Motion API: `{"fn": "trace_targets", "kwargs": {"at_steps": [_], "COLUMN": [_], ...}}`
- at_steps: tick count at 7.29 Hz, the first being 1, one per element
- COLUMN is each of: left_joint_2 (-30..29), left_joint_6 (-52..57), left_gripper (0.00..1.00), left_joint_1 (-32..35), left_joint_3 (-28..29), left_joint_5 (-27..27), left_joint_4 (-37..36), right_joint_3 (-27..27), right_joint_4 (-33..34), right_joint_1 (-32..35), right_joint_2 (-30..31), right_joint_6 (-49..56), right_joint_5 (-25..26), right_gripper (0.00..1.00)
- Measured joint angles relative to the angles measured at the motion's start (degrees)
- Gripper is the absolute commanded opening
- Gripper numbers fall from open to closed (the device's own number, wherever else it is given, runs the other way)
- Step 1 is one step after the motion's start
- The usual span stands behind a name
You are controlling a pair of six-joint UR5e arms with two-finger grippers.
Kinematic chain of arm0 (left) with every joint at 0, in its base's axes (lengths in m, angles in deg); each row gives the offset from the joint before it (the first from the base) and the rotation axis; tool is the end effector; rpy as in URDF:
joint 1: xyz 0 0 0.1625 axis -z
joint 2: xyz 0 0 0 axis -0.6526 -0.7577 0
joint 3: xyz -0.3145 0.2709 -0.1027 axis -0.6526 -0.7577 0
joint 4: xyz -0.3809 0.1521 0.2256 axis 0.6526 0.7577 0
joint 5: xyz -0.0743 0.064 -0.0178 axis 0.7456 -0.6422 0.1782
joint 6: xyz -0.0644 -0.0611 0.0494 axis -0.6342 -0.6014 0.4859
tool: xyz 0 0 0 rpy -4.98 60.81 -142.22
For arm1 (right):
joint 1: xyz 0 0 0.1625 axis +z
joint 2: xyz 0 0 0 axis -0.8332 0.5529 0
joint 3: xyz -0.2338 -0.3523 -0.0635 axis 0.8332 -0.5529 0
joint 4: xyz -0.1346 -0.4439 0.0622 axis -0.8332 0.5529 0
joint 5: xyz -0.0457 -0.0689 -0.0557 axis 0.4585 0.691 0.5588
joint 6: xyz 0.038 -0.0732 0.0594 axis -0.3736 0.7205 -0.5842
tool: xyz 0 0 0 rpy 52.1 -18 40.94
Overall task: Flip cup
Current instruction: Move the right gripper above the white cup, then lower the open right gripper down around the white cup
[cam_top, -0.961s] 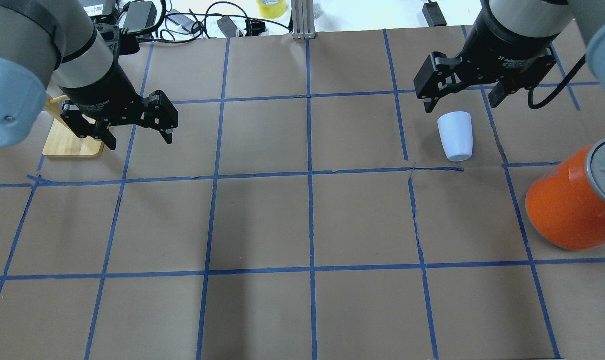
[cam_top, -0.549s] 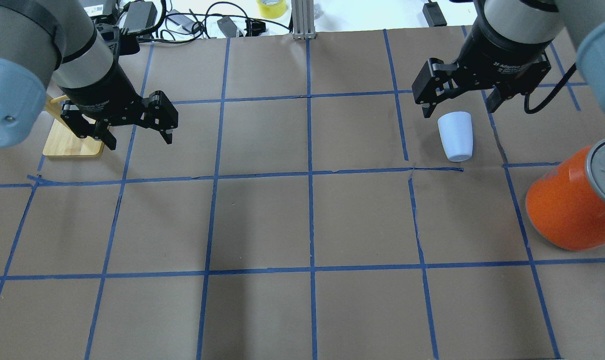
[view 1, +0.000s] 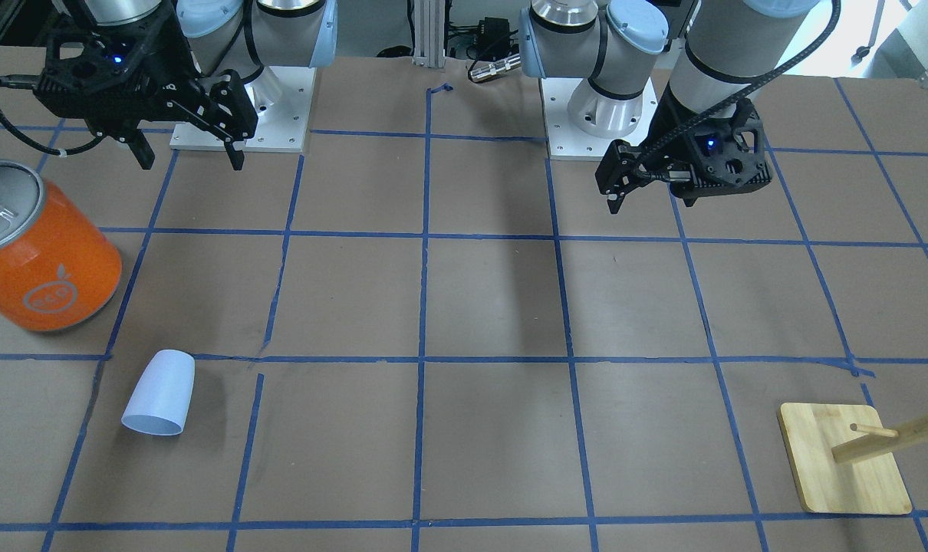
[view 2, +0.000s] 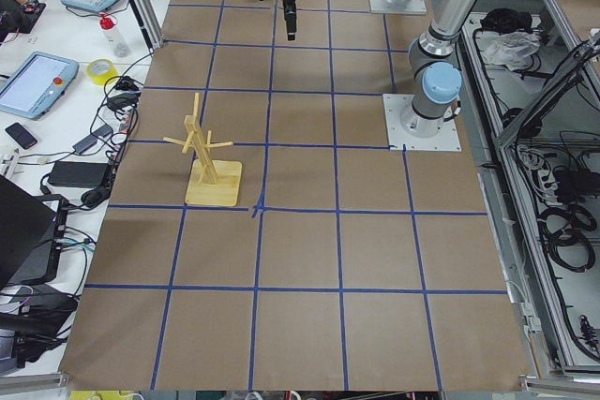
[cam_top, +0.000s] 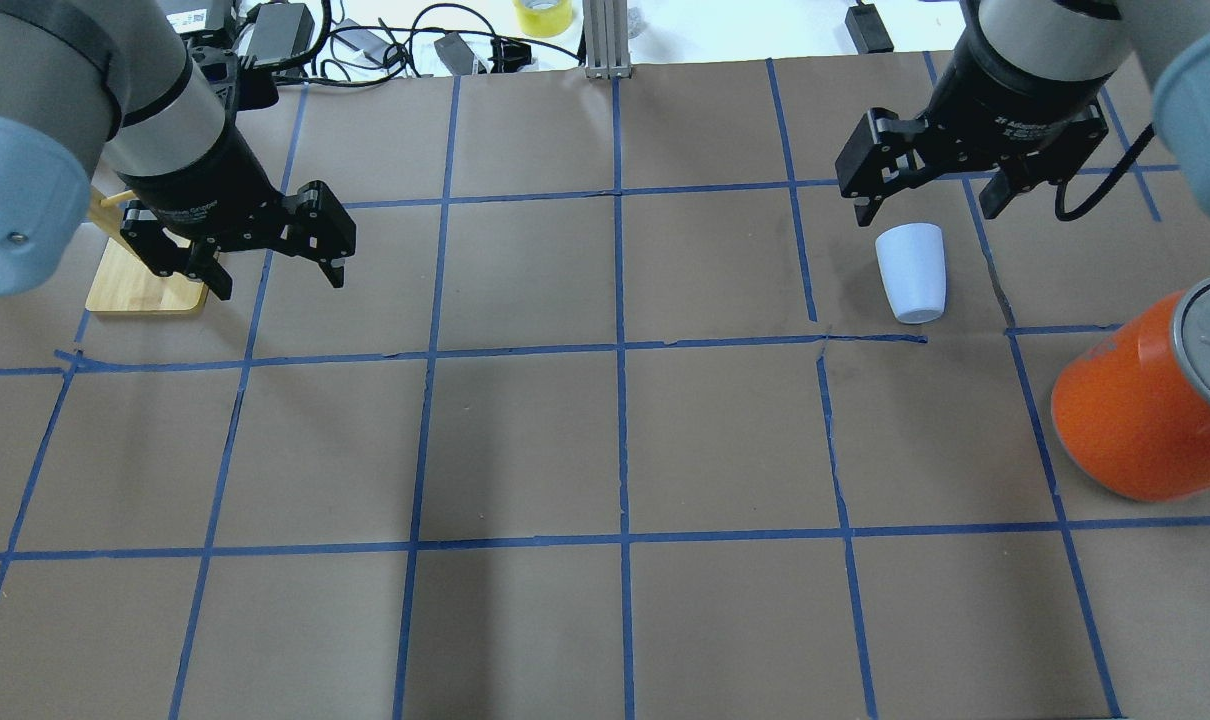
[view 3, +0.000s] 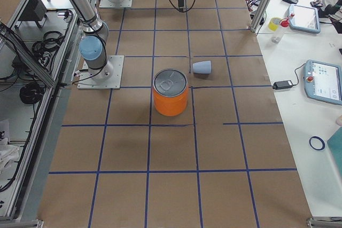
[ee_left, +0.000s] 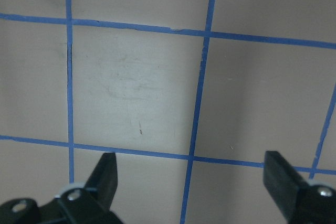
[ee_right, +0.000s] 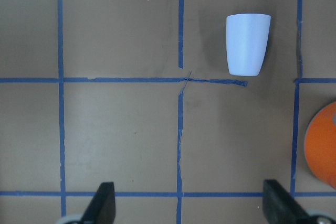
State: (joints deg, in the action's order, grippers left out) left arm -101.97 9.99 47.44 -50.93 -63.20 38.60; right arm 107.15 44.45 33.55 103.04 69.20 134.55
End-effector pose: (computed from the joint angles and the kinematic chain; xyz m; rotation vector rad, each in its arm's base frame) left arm -0.1114 -0.5349 0.4622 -0.1711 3.0875 0.0315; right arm 0.1335 -0.5244 0.5290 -0.0091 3.1330 -0.1745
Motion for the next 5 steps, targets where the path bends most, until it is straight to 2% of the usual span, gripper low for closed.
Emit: {"fn": "trace_targets", "kwargs": {"at_steps": [2,5], "left_joint_2": [0.0,0.0], "left_joint_6": [0.0,0.1], "left_gripper": [1.00,1.00], "left_joint_1": [0.0,0.0], "left_joint_3": [0.0,0.0], "left_joint_5": [0.0,-0.2], "left_joint_4": [0.0,0.1], "right_joint_3": [-0.5,-0.3], "right_joint_4": [5.9,18.8], "right_joint_1": [-1.5,-3.0], "right_joint_2": [-4.3,-18.7], "right_joint_6": [0.0,0.5], "right_joint_5": [0.1,1.7], "right_gripper": [1.00,1.00]}}
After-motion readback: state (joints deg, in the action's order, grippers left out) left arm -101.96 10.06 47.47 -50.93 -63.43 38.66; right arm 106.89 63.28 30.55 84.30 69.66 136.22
